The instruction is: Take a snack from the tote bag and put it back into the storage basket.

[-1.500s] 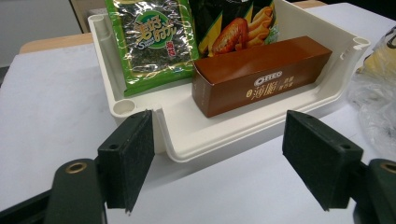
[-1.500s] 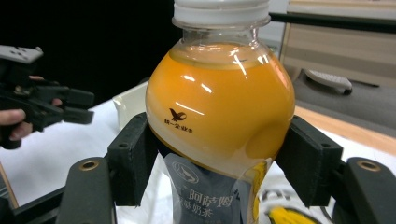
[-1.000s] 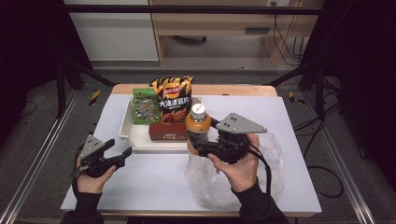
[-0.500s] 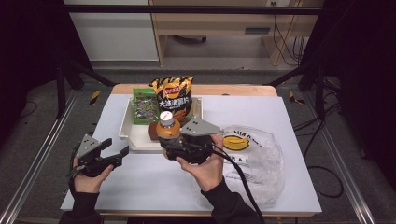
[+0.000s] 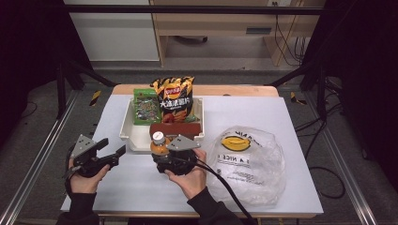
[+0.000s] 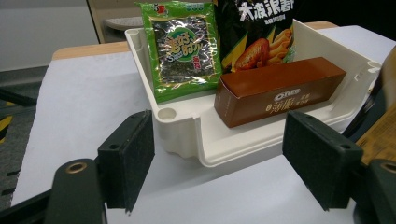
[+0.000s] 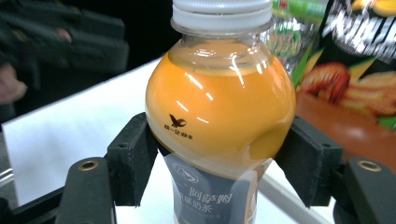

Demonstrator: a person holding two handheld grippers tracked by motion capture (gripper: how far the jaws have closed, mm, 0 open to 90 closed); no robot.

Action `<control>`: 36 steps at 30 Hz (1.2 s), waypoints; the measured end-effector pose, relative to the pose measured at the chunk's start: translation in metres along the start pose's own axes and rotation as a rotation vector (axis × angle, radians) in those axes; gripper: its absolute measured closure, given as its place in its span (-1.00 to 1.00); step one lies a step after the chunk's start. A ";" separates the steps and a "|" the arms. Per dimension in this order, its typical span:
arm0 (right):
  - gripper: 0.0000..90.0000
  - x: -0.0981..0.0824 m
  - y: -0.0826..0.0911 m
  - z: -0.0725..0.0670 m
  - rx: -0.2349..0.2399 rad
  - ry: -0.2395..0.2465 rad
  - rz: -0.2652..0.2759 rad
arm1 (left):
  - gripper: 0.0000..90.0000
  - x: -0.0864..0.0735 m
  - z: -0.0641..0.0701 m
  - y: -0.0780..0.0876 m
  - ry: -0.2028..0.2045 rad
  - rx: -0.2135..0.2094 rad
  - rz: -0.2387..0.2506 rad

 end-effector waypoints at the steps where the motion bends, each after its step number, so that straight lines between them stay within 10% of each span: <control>1: -0.27 -0.004 -0.003 0.001 -0.004 0.002 -0.009 | -0.45 0.000 0.000 0.000 -0.001 0.001 -0.001; 19: -0.39 -0.015 -0.002 0.001 -0.005 0.025 -0.006 | -0.45 -0.001 0.001 -0.001 -0.002 -0.001 -0.004; 28: -0.41 0.003 0.034 -0.001 0.014 0.015 0.046 | -0.45 0.003 0.004 0.001 -0.007 -0.007 0.007; 36: -0.18 0.018 0.089 0.032 -0.019 -0.003 0.095 | -0.46 0.012 0.024 0.002 -0.040 -0.042 0.024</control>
Point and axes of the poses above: each handheld gripper's, and its own axes: y roughly backward along the jaws, x roughly out of its top, z roughly to its right, the point moved 8 cm from there along -y, roughly forward along the jaws, and after that the axes turned 11 degrees about -y, right-handed, at the moved point
